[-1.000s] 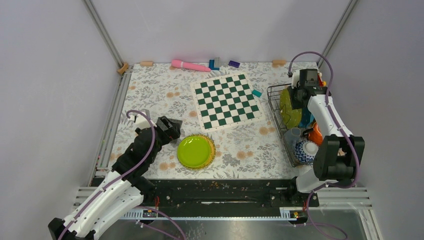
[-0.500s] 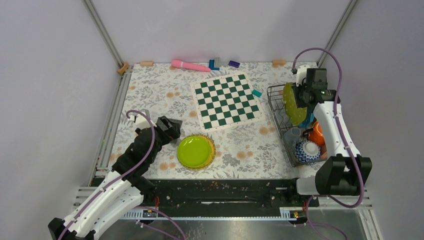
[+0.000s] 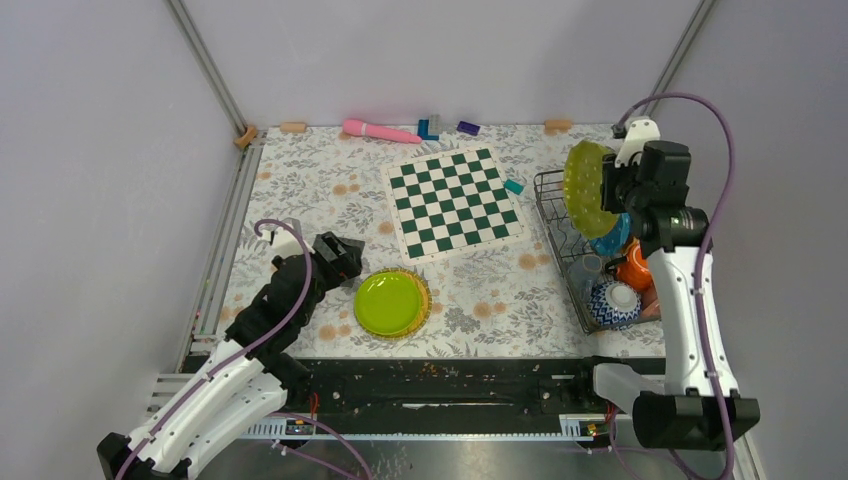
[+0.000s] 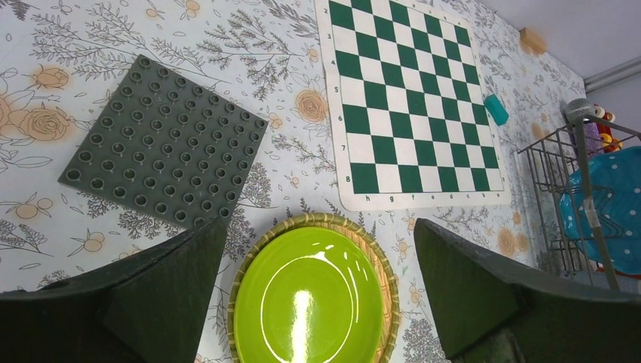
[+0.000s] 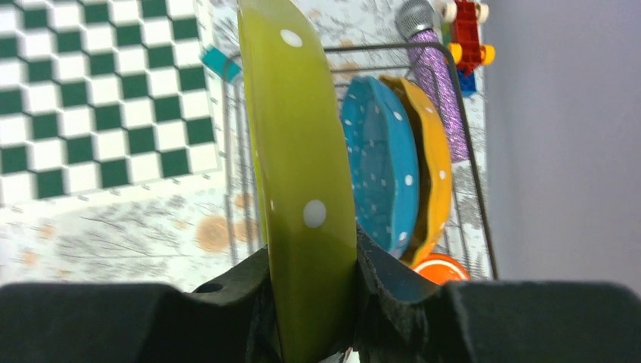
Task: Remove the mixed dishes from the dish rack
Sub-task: Pick up the plate from the dish rack, then place the plate at the center of the board.
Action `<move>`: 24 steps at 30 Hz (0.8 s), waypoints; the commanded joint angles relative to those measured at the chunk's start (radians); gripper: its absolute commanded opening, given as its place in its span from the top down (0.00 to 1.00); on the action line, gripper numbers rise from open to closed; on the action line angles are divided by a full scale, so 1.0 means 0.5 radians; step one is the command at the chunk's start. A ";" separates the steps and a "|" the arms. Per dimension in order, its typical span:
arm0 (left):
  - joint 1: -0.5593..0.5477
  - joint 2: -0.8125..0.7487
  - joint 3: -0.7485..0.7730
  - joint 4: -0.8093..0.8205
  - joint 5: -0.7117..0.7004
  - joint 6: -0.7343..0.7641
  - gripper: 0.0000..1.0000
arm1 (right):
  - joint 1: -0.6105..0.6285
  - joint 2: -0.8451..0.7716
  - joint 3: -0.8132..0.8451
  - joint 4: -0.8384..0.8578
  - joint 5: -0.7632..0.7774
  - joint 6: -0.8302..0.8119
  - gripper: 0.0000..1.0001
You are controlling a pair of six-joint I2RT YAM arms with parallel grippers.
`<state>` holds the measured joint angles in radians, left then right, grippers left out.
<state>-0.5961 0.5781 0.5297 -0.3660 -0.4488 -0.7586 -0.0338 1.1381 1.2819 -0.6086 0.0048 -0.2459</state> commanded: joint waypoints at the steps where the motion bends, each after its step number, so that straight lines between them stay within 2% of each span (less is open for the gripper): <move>1: 0.012 0.013 0.031 0.056 0.049 -0.002 0.01 | 0.009 -0.247 0.160 0.254 -0.252 0.513 1.00; 5: 0.011 0.031 0.021 0.118 0.188 0.013 0.01 | 0.009 -0.432 0.009 0.277 -0.505 1.129 1.00; 7: 0.011 0.047 0.018 0.148 0.243 0.019 0.01 | 0.009 -0.529 -0.193 0.373 -0.676 1.460 1.00; 11: 0.011 0.082 -0.003 0.224 0.327 0.021 0.01 | 0.019 -0.681 -0.582 0.648 -1.077 1.848 1.00; 13: 0.011 0.110 -0.016 0.263 0.353 0.010 0.01 | 0.052 -0.762 -0.803 0.814 -1.156 1.958 1.00; 16: 0.011 0.169 -0.007 0.298 0.423 0.008 0.01 | 0.253 -0.825 -0.995 0.760 -1.051 1.901 1.00; 20: 0.011 0.250 0.009 0.347 0.534 -0.010 0.01 | 0.582 -0.848 -1.242 0.770 -0.756 1.896 1.00; 24: 0.011 0.320 0.013 0.325 0.589 -0.023 0.01 | 0.660 -0.818 -1.505 1.016 -0.735 2.009 1.00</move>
<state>-0.5953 0.7177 0.5285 -0.2592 -0.2146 -0.7605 0.2634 0.7547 0.5880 -0.3542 -0.3840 0.6598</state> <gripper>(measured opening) 0.989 0.335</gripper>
